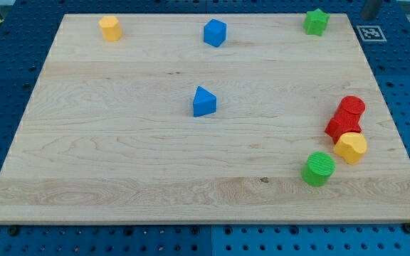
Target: Move your arm to the top right
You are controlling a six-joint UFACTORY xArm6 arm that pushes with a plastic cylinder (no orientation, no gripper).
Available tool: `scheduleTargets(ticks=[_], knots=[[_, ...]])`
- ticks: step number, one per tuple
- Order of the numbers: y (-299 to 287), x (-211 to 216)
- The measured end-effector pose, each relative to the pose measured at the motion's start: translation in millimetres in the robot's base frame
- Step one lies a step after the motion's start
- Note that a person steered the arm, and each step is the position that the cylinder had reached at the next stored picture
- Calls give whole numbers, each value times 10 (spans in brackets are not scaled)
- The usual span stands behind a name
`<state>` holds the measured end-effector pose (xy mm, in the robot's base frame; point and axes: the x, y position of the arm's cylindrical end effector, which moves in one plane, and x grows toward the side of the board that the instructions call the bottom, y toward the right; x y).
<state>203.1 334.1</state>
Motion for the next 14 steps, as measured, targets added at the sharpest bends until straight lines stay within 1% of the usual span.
scheduleTargets(ticks=[4, 6, 7, 8, 9, 10, 14], knots=[[-25, 73], [-461, 268], [-267, 226], [-267, 226], [-376, 238], [-630, 267], [-608, 298]])
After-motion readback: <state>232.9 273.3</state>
